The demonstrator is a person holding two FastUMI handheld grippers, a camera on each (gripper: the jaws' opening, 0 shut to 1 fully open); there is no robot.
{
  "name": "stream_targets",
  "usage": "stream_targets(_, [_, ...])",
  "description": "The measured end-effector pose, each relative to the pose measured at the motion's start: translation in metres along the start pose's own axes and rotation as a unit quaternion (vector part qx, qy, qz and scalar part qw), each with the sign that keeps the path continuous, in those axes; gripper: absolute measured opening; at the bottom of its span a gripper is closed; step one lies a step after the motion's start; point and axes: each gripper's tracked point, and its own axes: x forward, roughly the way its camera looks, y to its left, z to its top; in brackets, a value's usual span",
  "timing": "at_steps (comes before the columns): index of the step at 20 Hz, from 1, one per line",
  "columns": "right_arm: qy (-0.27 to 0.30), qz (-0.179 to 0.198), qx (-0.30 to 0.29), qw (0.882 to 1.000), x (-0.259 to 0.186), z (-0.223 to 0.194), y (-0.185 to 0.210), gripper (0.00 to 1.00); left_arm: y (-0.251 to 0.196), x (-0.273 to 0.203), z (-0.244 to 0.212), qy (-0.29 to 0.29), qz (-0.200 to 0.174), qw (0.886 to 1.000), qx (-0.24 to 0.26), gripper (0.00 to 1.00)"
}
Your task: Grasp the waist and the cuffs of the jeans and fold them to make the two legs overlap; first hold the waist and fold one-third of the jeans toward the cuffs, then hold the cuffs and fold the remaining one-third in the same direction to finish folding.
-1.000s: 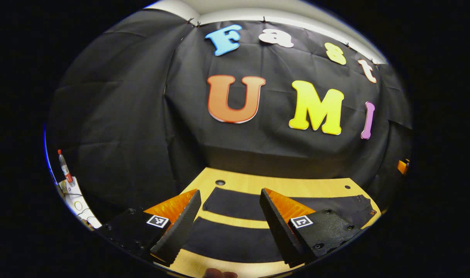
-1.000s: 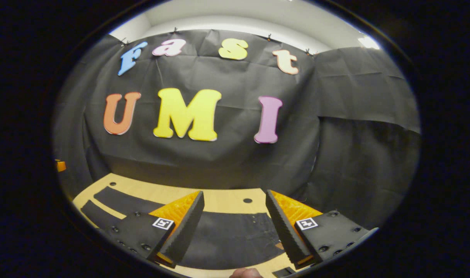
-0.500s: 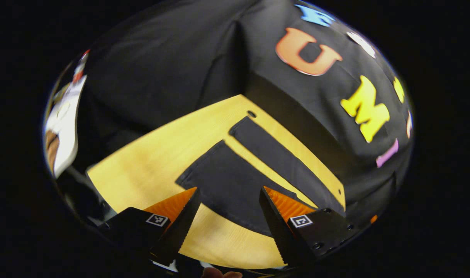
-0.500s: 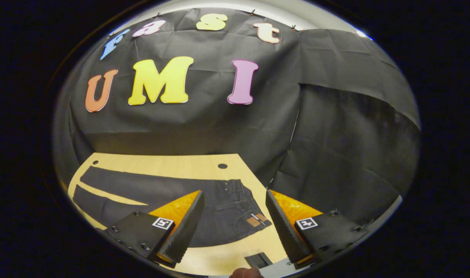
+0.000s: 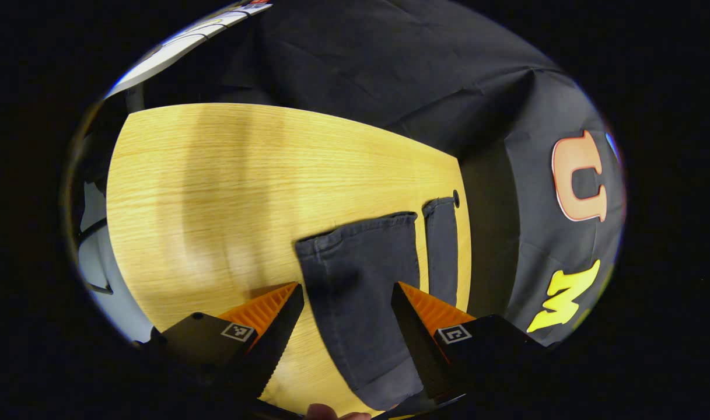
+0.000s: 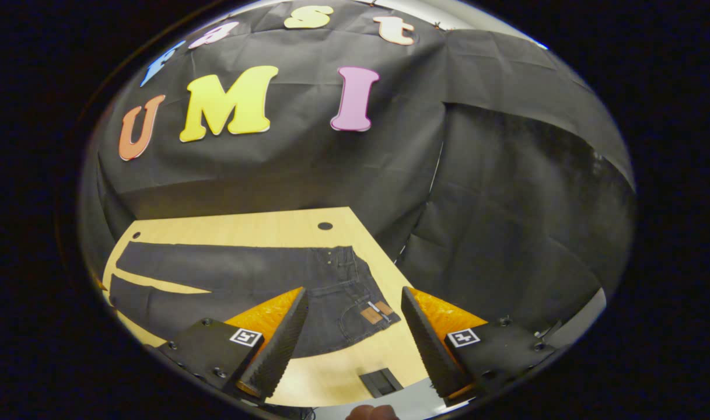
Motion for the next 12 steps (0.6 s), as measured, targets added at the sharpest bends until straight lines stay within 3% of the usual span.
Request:
stream_targets(2, [0.049,0.029,0.055,0.997,0.011,-0.02,0.001,0.99,-0.006,0.009,0.0,0.002,-0.003,1.0,-0.005,0.98])
stream_targets(4, [0.111,0.064,0.139,0.982,0.028,-0.042,0.013,1.0,-0.014,0.014,0.0,0.005,-0.013,1.0,-0.01,0.98])
stream_targets(7, [0.19,0.062,0.275,0.94,0.062,-0.085,0.011,1.0,-0.021,0.024,0.0,0.006,-0.019,0.999,-0.033,0.93])
stream_targets(8, [0.204,0.052,0.311,0.927,0.074,-0.094,0.004,0.99,-0.023,0.026,-0.001,0.006,-0.02,0.999,-0.041,0.83])
stream_targets(9, [0.213,0.041,0.349,0.912,0.086,-0.098,-0.003,0.94,-0.021,0.027,-0.002,0.006,-0.021,0.999,-0.045,0.81])
stream_targets(10, [0.22,0.03,0.376,0.899,0.094,-0.101,-0.007,0.98,-0.02,0.027,-0.002,0.006,-0.022,0.999,-0.047,0.75])
stream_targets(12, [0.228,0.001,0.416,0.881,0.111,-0.111,-0.018,0.98,-0.018,0.029,-0.003,0.008,-0.018,0.999,-0.05,0.65])
